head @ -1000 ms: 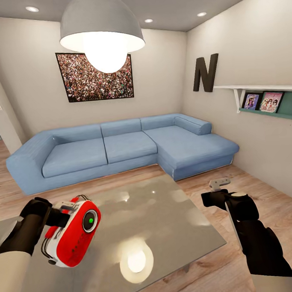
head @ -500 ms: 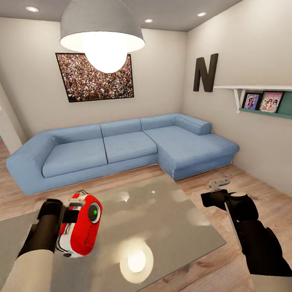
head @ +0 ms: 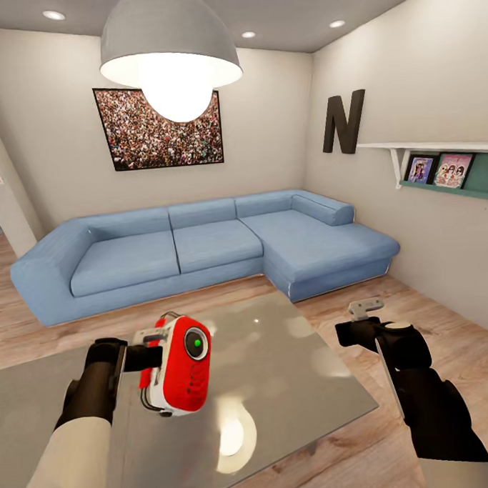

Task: Turn on the radio receiver that's on the table in the living room.

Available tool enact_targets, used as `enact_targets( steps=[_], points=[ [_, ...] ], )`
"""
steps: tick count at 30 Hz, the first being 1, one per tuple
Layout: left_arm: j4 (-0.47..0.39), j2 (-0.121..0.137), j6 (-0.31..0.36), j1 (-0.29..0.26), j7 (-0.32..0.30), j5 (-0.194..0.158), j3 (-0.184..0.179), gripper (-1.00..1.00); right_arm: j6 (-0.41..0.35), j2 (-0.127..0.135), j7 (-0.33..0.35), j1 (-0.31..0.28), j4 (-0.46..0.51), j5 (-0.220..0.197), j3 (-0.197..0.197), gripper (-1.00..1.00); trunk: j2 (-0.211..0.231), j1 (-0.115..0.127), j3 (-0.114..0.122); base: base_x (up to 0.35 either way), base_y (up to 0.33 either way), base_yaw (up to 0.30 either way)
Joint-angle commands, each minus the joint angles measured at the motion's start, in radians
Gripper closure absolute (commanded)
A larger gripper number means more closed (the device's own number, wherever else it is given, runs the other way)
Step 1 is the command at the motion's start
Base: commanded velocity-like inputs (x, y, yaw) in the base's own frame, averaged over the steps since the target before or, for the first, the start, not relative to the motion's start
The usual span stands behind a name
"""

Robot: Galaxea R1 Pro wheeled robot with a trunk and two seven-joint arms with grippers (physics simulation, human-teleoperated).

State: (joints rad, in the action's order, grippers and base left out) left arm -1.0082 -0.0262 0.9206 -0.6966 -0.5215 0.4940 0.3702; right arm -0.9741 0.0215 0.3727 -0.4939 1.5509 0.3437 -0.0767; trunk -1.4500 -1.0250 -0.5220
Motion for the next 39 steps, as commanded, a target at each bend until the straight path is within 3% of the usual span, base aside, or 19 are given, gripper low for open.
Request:
enact_targets(
  steps=[1, 4, 6, 7, 10, 15, 19, 30, 35, 39],
  points=[
    [0.004, 0.001, -0.001, 0.000, 0.000, -0.008, 0.000, 1.00, 0.000, 0.000, 0.000, 0.000, 0.000, 0.000, 0.000, 1.00, 0.000, 0.000, 0.000, 0.000, 0.000, 0.000],
    [0.010, 0.003, -0.005, 0.000, 0.003, -0.014, 0.001, 1.00, 0.000, 0.000, 0.000, 0.000, 0.000, 0.000, 0.000, 1.00, 0.000, 0.000, 0.000, 0.000, 0.000, 0.000],
    [0.012, 0.004, -0.028, 0.000, 0.041, -0.015, 0.001, 1.00, 0.000, 0.000, 0.000, 0.000, 0.000, 0.000, 0.000, 1.00, 0.000, 0.000, 0.000, 0.000, 0.000, 0.000],
    [0.012, 0.002, -0.067, 0.000, 0.170, -0.019, -0.001, 1.00, 0.000, 0.000, 0.000, 0.000, 0.000, 0.000, 0.000, 1.00, 0.000, 0.000, 0.000, 0.000, 0.000, 0.000],
    [0.012, -0.002, -0.087, 0.000, 0.313, -0.022, -0.003, 1.00, 0.000, 0.000, 0.000, 0.000, -0.001, 0.000, 0.000, 1.00, 0.000, 0.000, 0.000, 0.000, 0.000, 0.000],
    [0.004, -0.003, -0.093, 0.000, 0.403, -0.020, -0.004, 1.00, 0.000, 0.000, 0.000, 0.000, -0.002, 0.000, 0.001, 1.00, 0.000, 0.000, 0.000, 0.000, 0.000, 0.000],
    [-0.002, -0.033, -0.094, 0.000, 0.586, -0.021, -0.005, 1.00, 0.000, 0.000, 0.000, 0.000, -0.002, 0.000, 0.000, 1.00, 0.000, 0.000, 0.000, 0.000, 0.000, 0.000],
    [-0.045, -0.052, -0.087, -0.001, 0.624, -0.021, -0.019, 1.00, 0.001, 0.000, 0.000, 0.000, -0.009, 0.000, 0.001, 1.00, 0.000, 0.000, 0.000, 0.000, 0.000, 0.000],
    [-0.054, -0.062, 0.033, -0.006, 0.622, -0.023, -0.050, 1.00, 0.001, 0.000, 0.000, 0.000, -0.009, 0.000, 0.001, 1.00, 0.000, 0.000, 0.000, 0.000, 0.000, 0.000],
    [-0.047, -0.068, 0.088, -0.009, 0.617, -0.025, -0.110, 1.00, 0.001, 0.000, 0.000, 0.000, -0.009, 0.000, 0.001, 1.00, 0.000, 0.000, 0.000, 0.000, 0.000, 0.000]
  ],
)
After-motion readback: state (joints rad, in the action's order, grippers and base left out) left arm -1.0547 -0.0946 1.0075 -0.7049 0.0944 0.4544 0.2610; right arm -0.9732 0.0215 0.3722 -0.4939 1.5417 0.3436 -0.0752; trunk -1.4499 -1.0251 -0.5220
